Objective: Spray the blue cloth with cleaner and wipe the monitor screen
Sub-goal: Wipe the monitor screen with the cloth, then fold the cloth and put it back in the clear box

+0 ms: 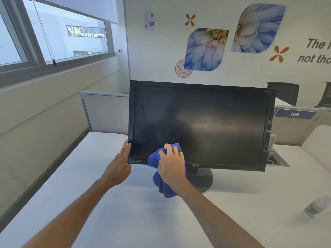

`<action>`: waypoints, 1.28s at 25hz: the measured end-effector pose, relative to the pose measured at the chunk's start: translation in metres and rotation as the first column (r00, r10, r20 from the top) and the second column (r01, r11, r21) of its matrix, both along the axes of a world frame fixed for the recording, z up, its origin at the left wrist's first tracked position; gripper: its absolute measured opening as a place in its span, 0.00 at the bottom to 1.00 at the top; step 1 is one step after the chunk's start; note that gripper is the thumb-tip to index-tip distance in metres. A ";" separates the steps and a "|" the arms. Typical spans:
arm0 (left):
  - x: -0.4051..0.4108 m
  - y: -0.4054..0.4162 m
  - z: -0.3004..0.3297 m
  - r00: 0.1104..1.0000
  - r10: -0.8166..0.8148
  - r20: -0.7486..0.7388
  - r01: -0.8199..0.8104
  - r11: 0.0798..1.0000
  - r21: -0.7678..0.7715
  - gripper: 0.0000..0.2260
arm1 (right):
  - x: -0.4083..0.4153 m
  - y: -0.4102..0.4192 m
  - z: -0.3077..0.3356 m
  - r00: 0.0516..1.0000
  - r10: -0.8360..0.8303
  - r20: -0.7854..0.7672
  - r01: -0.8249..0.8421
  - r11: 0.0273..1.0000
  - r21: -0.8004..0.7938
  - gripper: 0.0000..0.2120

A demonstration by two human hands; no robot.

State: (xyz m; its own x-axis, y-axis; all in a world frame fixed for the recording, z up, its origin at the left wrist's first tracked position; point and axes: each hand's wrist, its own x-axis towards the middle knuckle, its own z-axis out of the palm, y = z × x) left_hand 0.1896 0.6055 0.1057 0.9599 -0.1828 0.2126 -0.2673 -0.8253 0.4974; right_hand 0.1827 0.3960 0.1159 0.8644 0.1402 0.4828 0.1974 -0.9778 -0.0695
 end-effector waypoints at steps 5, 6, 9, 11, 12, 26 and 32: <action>-0.007 -0.007 0.008 1.000 0.027 -0.016 -0.027 1.000 -0.009 0.36 | -0.012 -0.013 0.003 0.996 0.088 0.006 -0.088 0.996 0.031 0.10; -0.008 -0.009 0.010 0.999 0.037 -0.020 -0.037 0.999 -0.008 0.36 | -0.013 -0.012 0.004 0.994 0.107 -0.007 -0.107 0.992 0.068 0.11; -0.014 -0.013 0.013 0.998 0.057 -0.032 -0.057 0.998 0.004 0.36 | -0.014 -0.014 0.007 0.981 0.182 -0.071 -0.135 0.895 0.425 0.15; -0.017 -0.016 0.010 0.997 0.070 -0.043 -0.070 0.997 0.012 0.35 | -0.020 -0.019 0.012 0.934 0.323 -0.153 -0.073 0.592 0.803 0.18; -0.019 -0.018 0.008 0.996 0.077 -0.048 -0.076 0.997 0.018 0.35 | -0.026 -0.024 0.013 0.920 0.362 -0.151 -0.007 0.401 0.916 0.18; -0.074 -0.106 -0.012 0.992 0.034 -0.118 -0.041 0.997 -0.058 0.27 | -0.128 -0.144 0.009 0.836 0.478 -0.269 0.473 -0.379 0.796 0.10; -0.116 -0.187 -0.033 0.979 -0.056 -0.197 0.019 0.983 -0.181 0.21 | -0.170 -0.203 0.007 0.848 0.430 -0.309 0.483 -0.392 0.783 0.12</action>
State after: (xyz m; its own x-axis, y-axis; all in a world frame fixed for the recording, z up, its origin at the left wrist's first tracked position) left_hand 0.0737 0.4183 0.0724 0.9794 -0.1962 0.0486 -0.1761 -0.7102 0.6817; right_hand 0.0123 0.1925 0.1231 0.9054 -0.0757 -0.4178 -0.3202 0.5244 -0.7889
